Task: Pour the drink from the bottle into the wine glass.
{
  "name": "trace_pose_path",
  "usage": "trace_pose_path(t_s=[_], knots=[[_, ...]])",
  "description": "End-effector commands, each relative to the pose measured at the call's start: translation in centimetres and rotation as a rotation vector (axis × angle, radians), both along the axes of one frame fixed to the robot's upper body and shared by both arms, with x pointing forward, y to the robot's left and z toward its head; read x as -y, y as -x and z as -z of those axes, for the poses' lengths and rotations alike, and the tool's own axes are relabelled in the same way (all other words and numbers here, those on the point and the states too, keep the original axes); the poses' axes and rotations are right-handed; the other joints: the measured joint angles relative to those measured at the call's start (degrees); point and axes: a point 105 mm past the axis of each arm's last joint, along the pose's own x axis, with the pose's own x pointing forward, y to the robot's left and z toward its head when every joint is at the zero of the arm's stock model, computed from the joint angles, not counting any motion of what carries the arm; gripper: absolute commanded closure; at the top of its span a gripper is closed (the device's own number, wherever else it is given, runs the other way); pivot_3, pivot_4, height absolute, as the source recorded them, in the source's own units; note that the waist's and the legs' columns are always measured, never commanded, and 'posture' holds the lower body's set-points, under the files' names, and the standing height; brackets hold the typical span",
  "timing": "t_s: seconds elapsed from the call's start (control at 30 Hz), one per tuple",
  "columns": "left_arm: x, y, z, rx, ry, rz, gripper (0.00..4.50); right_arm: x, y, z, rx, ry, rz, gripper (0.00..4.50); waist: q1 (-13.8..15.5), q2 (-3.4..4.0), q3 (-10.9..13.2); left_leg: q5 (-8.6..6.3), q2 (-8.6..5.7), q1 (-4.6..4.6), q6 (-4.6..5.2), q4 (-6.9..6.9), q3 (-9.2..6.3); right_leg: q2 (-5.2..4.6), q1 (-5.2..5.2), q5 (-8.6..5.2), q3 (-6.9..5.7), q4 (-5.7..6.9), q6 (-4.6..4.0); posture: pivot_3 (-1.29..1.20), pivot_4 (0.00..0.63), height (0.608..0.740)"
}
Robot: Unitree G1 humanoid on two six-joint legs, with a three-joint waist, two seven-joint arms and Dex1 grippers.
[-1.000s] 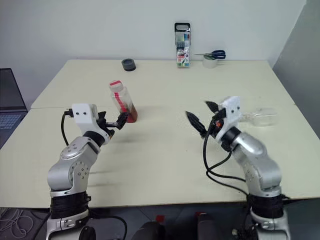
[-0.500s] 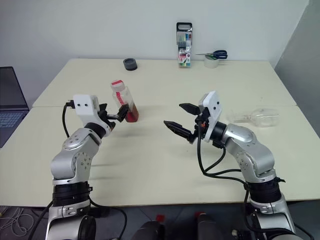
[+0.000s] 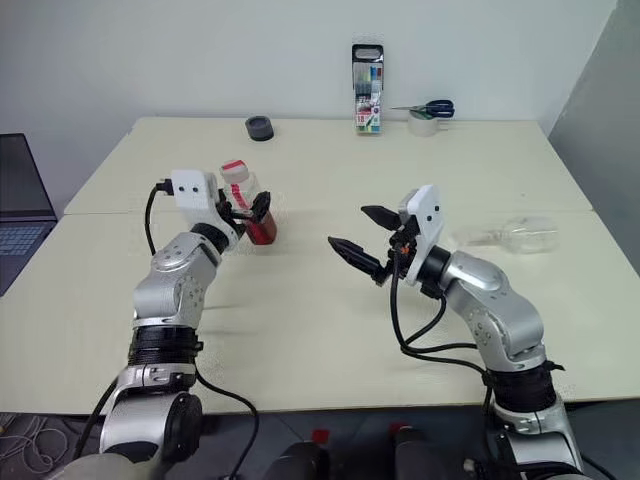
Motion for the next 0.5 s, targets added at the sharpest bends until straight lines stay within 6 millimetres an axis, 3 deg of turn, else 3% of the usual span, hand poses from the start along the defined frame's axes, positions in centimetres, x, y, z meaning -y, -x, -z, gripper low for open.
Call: trace_pose_path(t_s=[0.03, 0.43, 0.5], knots=[[0.2, -0.7, -1.6, 0.068, -0.007, 0.006, 0.02, 0.0, 0.7, -1.5, 0.057, -0.025, 0.002, 0.00, 0.0, 0.00, 0.0, 0.00, 0.00, 0.00, 0.00, 0.00, 0.00, 0.00, 0.00, 0.00, 0.00, 0.01, 0.00, 0.00, 0.150, 0.740], [-0.1, -1.8, -1.3, 0.094, -0.003, 0.006, 0.02, 0.5, 0.7, -1.6, 0.056, -0.021, 0.033, 0.00, 0.0, 0.00, 0.0, 0.00, -0.01, 0.00, 0.00, 0.00, -0.02, 0.00, 0.00, 0.00, -0.01, 0.01, 0.00, 0.00, 0.150, 0.740], [-0.1, -1.8, -1.4, 0.110, -0.006, 0.007, 0.41, 0.6, 0.6, -1.6, 0.053, -0.024, 0.038, 0.00, 0.0, 0.00, 0.0, 0.00, -0.02, -0.01, 0.00, 0.00, -0.02, 0.00, -0.01, 0.00, -0.02, 0.00, 0.00, 0.00, 0.150, 0.740]])
